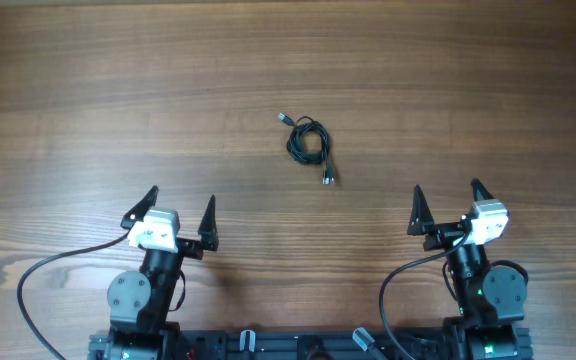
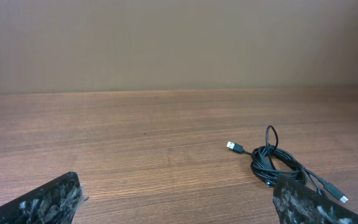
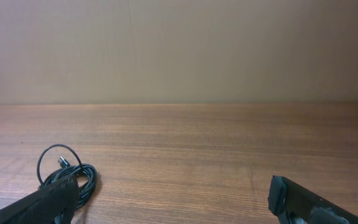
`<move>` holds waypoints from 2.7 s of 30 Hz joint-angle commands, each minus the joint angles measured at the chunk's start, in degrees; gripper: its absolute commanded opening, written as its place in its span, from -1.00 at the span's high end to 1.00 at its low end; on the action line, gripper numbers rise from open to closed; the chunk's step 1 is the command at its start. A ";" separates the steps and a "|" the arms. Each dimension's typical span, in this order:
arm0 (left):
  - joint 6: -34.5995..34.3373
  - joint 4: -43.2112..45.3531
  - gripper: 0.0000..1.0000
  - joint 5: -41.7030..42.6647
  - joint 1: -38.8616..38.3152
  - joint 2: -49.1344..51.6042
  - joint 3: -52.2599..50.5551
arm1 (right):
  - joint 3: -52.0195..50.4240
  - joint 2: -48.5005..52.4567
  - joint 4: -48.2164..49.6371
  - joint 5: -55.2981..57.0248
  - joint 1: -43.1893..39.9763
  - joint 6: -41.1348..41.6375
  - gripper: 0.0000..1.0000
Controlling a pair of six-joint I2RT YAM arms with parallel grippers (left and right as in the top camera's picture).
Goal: Untangle cables
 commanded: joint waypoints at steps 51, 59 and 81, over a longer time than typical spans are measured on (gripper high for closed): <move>-5.38 -10.32 -1.00 -2.40 -0.22 0.09 12.63 | -0.09 0.28 0.17 0.79 0.24 0.83 -1.00; -12.66 -10.99 -1.00 -2.51 -0.22 7.52 17.42 | -0.09 0.28 0.20 0.79 0.22 0.85 -0.99; -19.39 -6.05 -0.93 10.62 -21.97 73.94 48.94 | -0.09 0.28 0.17 0.79 0.22 0.83 -0.99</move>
